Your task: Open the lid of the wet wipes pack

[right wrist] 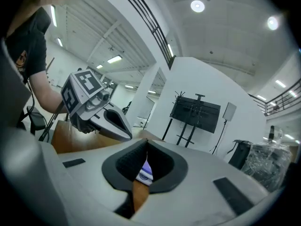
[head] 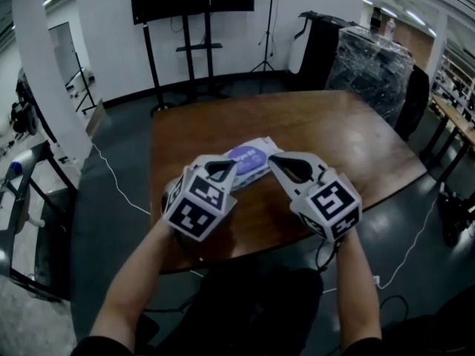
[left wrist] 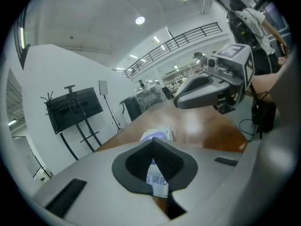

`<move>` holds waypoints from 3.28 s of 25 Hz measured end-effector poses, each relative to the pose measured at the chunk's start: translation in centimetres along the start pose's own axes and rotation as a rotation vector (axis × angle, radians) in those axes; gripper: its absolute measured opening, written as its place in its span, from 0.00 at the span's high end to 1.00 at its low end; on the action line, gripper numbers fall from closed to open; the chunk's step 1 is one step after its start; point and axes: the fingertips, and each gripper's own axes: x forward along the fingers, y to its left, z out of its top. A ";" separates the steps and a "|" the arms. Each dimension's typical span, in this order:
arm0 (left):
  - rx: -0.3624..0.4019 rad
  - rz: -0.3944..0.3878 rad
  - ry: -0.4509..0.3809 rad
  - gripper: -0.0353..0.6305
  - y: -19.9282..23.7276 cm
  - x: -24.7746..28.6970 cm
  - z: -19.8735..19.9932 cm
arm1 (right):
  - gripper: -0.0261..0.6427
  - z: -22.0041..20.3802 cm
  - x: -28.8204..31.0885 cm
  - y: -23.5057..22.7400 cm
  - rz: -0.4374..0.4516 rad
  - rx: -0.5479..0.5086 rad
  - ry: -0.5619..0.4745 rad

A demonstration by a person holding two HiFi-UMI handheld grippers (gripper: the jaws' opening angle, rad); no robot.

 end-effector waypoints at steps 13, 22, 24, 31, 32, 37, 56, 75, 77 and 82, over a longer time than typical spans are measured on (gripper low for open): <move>0.133 -0.152 0.180 0.94 2.8 4.8 -4.8 | 0.78 -5.2 6.4 -0.3 0.205 -0.230 0.221; 0.164 -0.152 0.174 0.94 4.6 7.3 -4.8 | 0.91 -10.3 8.0 -4.7 0.124 -0.221 0.423; 0.163 -0.128 0.167 0.94 5.6 8.2 -4.7 | 0.95 -10.6 7.8 -3.9 0.138 -0.212 0.436; 0.211 -0.174 0.018 0.94 5.1 7.3 -1.5 | 0.95 -10.2 6.8 -1.9 0.154 -0.224 0.451; 0.241 -0.208 -0.001 0.94 4.1 7.0 -0.9 | 0.95 -10.2 6.6 -1.9 0.153 -0.220 0.449; 0.365 -0.372 0.035 0.68 -0.4 7.3 -1.0 | 0.95 -10.4 6.3 -1.8 0.148 -0.188 0.433; 0.546 -0.513 0.188 0.73 -1.8 8.6 -2.9 | 0.95 -10.5 6.3 -1.9 0.209 -0.130 0.401; 0.387 -0.481 0.136 0.81 0.4 10.2 -1.2 | 0.95 -10.7 6.4 -1.5 0.277 -0.129 0.426; 0.385 -0.476 0.130 0.81 0.6 10.4 -1.2 | 0.95 -10.7 6.5 -1.5 0.277 -0.125 0.424; 0.362 -0.345 0.080 0.94 3.2 11.6 0.5 | 0.95 -10.5 6.5 -1.6 0.286 -0.122 0.429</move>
